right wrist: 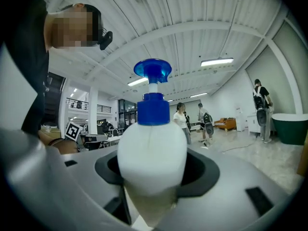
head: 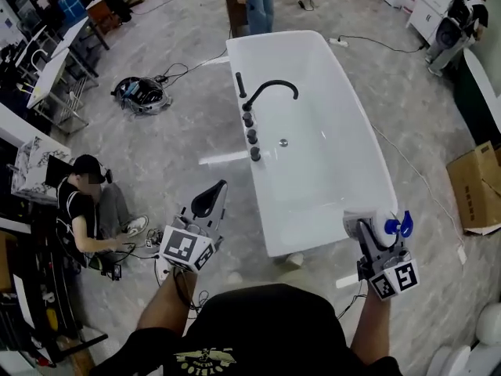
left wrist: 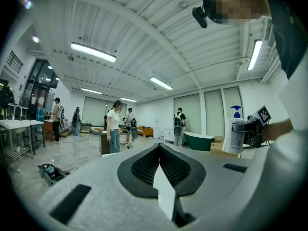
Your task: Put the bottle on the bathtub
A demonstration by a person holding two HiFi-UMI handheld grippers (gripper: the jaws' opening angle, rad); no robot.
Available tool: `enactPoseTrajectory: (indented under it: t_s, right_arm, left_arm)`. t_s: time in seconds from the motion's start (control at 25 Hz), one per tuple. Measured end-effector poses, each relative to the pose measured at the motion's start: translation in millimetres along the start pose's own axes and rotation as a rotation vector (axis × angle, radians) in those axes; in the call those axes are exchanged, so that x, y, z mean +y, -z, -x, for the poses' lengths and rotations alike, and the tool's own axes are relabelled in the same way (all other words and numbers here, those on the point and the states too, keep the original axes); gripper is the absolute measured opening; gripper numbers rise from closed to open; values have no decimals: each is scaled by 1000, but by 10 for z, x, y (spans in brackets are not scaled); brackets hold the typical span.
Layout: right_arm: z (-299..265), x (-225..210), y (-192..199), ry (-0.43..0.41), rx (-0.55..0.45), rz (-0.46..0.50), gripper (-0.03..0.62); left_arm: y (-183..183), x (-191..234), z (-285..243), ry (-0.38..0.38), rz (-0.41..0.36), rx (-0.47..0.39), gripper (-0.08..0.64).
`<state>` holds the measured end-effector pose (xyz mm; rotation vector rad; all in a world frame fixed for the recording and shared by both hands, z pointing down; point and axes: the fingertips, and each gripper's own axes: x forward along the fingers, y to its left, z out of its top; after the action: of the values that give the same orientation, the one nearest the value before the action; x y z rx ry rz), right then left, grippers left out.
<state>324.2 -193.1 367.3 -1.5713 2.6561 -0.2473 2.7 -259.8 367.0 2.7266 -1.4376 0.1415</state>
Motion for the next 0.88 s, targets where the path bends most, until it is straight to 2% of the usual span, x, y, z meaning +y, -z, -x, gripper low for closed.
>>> enactPoseTrajectory:
  t_s: [0.2,0.4,0.56,0.72,0.88]
  right_arm:
    - [-258,-236,-17,-102,24,7,262]
    - [-622,-308,39,-212,49,-42,262]
    - [-928,-283,320,-281,102,37,262]
    - [-1218,-126,614,-319,125,35,262]
    - [-1489,67,1014,-325,171,32,262]
  left_arm:
    - [-14,11,-27,-108,16,-11,9]
    - [36,0,91,-224,23,-2,9]
    - [149,85,285,-295,30,40,9]
    - [259,238,442,-341,47,69,9]
    - [482,437,382,-332,67,86,9]
